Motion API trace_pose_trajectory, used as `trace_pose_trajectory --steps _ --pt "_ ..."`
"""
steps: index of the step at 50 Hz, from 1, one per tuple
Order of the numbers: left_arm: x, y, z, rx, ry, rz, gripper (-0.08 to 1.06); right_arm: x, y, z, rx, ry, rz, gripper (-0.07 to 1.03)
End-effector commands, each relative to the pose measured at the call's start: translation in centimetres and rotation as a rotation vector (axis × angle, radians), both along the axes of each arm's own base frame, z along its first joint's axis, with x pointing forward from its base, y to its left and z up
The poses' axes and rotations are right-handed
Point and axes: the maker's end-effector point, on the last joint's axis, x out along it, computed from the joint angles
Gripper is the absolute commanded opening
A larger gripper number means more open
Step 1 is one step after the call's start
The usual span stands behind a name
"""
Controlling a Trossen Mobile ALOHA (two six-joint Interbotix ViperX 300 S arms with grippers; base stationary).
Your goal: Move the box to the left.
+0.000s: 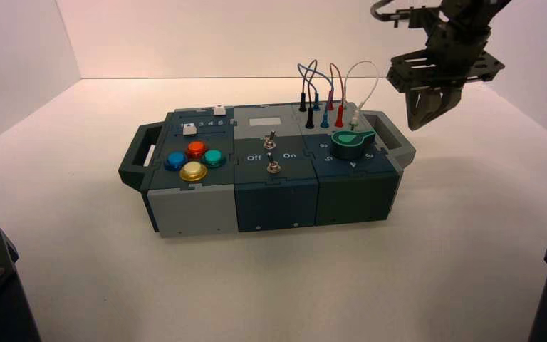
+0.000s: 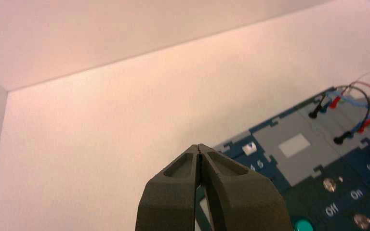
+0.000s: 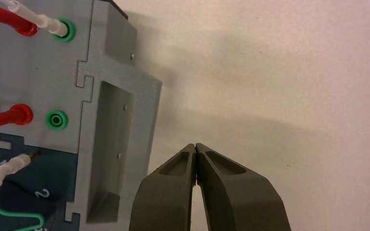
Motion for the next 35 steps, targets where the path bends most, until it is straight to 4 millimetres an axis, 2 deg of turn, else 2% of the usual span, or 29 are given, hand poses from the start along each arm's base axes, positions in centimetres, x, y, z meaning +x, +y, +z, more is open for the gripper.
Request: trace_pose_trajectory --steps 1,35 --pt "0.6 -0.3 1.4 0.009 -0.003 -0.008 -0.03 0.7 0.6 0.6 0.004 -0.018 0.016 -0.02" --pt "-0.3 -0.7 1.2 0.030 0.090 -0.028 -0.03 -0.4 4.8 0.2 0.006 0.015 0.134 -0.02"
